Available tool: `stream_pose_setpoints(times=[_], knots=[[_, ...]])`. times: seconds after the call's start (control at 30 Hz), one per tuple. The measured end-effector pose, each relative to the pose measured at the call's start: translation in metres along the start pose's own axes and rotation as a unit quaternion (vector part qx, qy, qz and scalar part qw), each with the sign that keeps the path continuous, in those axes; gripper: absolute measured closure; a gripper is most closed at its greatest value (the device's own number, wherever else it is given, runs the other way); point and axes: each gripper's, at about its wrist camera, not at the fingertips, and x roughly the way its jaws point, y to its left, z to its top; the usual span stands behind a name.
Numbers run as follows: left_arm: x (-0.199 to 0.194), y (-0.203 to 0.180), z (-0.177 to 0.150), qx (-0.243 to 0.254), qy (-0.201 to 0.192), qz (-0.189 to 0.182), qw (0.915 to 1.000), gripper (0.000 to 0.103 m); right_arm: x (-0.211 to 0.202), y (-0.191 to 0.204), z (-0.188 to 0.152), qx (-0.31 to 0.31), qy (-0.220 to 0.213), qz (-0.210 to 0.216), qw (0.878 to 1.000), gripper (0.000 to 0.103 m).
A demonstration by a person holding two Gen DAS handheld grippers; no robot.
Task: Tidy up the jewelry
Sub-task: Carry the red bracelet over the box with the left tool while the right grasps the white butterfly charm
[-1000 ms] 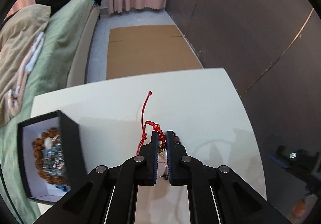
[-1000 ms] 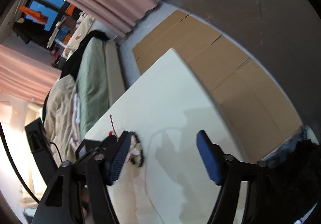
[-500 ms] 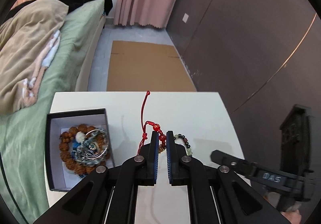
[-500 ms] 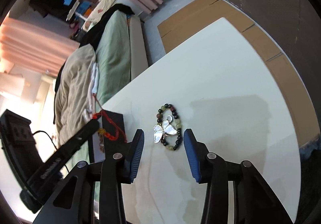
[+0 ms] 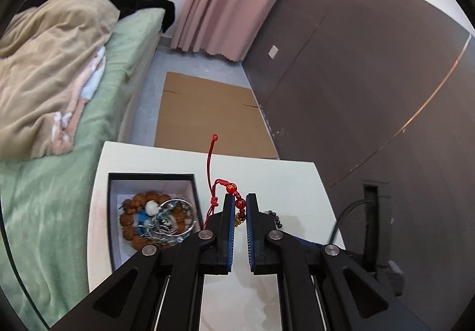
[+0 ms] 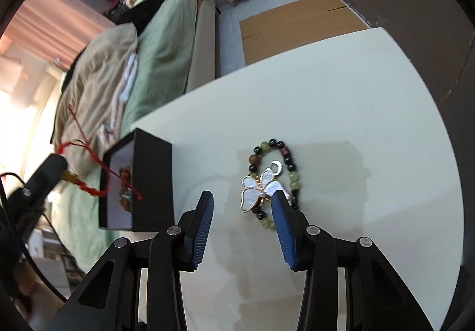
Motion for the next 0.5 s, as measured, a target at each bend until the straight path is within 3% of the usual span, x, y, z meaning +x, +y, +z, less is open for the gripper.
stream_pose_setpoints(times=[0.3,0.5], knots=[[-0.011,0.019,0.004,-0.012,-0.007,-0.002,0.9999,0.096,0.018,0.009,0.001,-0.047,0.002,-0.114,0.992,0.06],[-0.012,0.032,0.005,-0.025,-0.003,0.004,0.9997,0.096,0.017,0.015,0.0,-0.066,-0.005,-0.139,0.988,0.061]])
